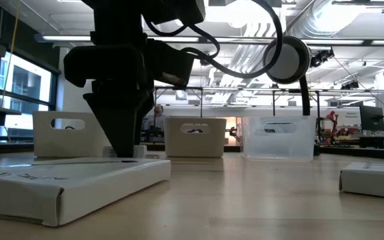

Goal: Pick and place items into bin
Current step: Put the white charger adapter into the gray bin

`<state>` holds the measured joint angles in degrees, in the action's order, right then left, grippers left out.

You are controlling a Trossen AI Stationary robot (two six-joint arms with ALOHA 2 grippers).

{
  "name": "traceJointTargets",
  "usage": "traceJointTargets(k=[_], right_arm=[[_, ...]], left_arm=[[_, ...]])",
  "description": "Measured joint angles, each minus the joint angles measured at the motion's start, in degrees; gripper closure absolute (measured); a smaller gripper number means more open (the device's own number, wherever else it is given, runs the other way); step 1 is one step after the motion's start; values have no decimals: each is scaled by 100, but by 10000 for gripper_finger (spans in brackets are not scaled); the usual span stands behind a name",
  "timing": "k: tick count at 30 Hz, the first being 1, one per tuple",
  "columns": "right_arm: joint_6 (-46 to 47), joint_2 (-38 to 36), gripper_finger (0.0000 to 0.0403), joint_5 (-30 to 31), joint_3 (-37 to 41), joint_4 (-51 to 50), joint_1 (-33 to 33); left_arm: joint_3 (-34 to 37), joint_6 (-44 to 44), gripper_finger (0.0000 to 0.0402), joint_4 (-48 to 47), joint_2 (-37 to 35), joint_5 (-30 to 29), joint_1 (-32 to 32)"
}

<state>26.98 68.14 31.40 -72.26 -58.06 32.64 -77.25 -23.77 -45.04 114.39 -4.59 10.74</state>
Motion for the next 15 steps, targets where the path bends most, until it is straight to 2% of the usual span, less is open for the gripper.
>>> traceJointTargets(k=[4, 15], right_arm=[[0, 0, 258, 20, 0, 0, 0], [0, 0, 258, 19, -1, 0, 0]], left_arm=[[0, 0, 174, 4, 0, -14, 0], [0, -2, 219, 27, 0, -40, 2]])
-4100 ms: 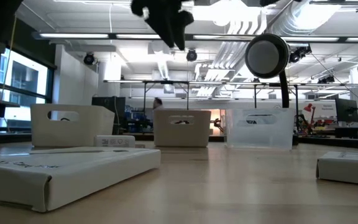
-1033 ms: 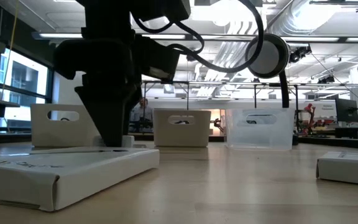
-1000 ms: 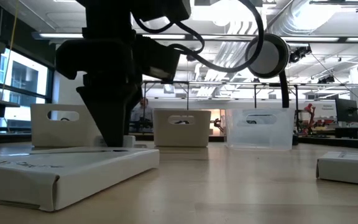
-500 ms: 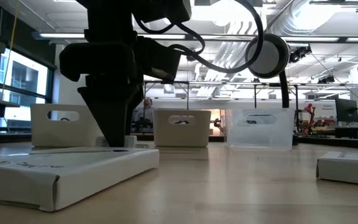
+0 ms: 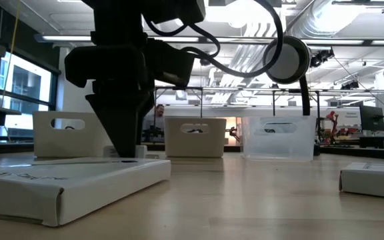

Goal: Pick and place items into bin
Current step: Put the white charger adapter into the gray bin

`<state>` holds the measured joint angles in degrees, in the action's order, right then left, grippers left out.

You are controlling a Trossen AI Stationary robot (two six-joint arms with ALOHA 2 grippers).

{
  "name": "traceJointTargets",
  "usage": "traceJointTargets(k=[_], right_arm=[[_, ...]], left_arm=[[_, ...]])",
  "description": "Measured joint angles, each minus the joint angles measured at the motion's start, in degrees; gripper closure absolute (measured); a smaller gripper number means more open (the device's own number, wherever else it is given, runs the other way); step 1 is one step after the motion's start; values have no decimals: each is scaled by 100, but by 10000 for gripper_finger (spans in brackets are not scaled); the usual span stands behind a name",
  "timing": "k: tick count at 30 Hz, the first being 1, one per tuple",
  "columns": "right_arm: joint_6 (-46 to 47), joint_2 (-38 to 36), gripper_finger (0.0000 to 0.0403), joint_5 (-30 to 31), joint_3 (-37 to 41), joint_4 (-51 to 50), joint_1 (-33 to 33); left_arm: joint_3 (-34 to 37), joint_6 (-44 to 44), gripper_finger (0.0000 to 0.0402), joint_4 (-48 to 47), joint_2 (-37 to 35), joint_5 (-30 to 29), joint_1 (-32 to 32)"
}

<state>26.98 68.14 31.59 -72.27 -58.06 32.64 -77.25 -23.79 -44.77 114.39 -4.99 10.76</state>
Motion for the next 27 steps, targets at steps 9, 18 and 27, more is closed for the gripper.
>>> traceJointTargets(k=[9, 18, 27], right_arm=[[0, 0, 258, 0, 0, -2, 0], [0, 0, 258, -2, 0, -39, 0], [0, 0, 258, -3, 1, -39, 0]], left_arm=[[0, 0, 223, 10, 0, -22, 0], [0, -2, 220, 17, 0, -20, 0], [0, -2, 219, 17, 0, -20, 0]])
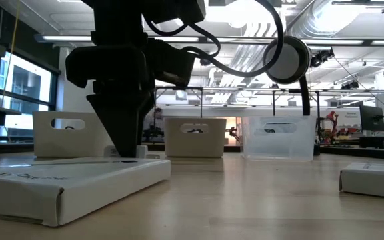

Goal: Pick and place items into bin
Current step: Put the white charger adapter into the gray bin

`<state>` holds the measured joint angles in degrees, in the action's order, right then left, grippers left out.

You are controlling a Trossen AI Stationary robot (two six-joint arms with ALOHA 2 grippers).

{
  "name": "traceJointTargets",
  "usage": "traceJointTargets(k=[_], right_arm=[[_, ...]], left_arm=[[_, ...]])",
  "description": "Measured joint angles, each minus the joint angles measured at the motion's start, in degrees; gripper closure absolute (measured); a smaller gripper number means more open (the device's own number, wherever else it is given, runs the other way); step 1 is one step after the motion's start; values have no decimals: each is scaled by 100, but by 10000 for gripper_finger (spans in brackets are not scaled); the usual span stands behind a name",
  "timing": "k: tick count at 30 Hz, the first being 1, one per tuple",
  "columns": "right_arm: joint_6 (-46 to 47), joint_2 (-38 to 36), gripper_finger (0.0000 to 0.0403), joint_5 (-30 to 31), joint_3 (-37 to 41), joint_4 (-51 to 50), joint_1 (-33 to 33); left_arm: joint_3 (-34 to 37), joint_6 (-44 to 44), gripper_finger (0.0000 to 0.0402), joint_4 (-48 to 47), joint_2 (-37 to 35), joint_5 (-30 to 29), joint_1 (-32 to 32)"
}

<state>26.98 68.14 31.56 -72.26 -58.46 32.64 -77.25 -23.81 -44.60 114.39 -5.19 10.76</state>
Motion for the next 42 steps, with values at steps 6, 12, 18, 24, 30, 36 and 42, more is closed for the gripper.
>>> traceJointTargets(k=[6, 12, 18, 24, 30, 36, 42], right_arm=[[0, 0, 258, 1, 0, 0, 0], [0, 0, 258, 1, 1, -2, 0], [3, 0, 258, -1, -1, -2, 0], [17, 0, 258, -4, -1, -2, 1], [24, -1, 258, -5, 0, -2, 0], [218, 0, 258, -5, 0, -73, 1], [502, -1, 258, -5, 1, -205, 0]], left_arm=[[-34, 4, 223, -28, 4, 0, 0], [-299, 213, 223, -59, 7, -152, -24], [-755, 489, 229, -395, 7, -346, -111], [-1537, 959, 226, -1252, 7, -928, -285], [-2464, 1644, 227, -2067, 7, -1585, -667], [-3216, 2567, 228, -2420, 6, -2123, -1266], [-3462, 3506, 227, -2257, 2, -2339, -2008]])
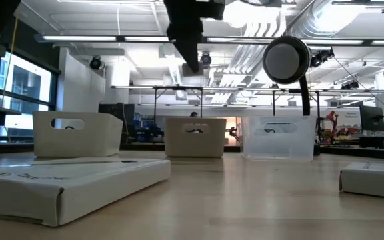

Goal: Pick and place items into bin
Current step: Put the white charger adapter into the gray bin

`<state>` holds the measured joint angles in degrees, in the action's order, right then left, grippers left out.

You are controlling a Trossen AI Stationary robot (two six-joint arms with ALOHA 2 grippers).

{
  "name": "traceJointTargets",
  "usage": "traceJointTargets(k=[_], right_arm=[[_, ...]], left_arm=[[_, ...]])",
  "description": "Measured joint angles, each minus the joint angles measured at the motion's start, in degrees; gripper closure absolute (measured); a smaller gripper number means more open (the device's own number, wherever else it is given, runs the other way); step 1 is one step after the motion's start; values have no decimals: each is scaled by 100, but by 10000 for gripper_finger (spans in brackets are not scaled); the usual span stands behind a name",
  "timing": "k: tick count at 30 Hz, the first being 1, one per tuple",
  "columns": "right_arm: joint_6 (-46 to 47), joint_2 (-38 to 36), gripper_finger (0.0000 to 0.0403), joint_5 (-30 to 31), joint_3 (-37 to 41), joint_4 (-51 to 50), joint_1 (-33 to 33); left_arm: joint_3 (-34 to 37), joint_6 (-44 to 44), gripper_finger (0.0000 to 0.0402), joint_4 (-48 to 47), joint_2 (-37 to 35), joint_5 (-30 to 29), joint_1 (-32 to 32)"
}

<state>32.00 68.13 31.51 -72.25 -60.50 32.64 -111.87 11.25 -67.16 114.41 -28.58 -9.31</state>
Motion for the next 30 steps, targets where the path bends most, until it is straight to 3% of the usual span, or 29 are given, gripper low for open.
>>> traceJointTargets(k=[15, 19, 30], right_arm=[[721, -1, 258, 270, 0, -75, 0], [909, -1, 258, 490, 0, -77, 2], [1273, -1, 258, 1048, -1, -97, -2]], left_arm=[[2, 1628, 230, 1227, 13, 812, -1378], [31, 1883, 228, 1292, 141, 1212, -1585], [33, 2198, 228, 1304, 738, 1613, -1655]])
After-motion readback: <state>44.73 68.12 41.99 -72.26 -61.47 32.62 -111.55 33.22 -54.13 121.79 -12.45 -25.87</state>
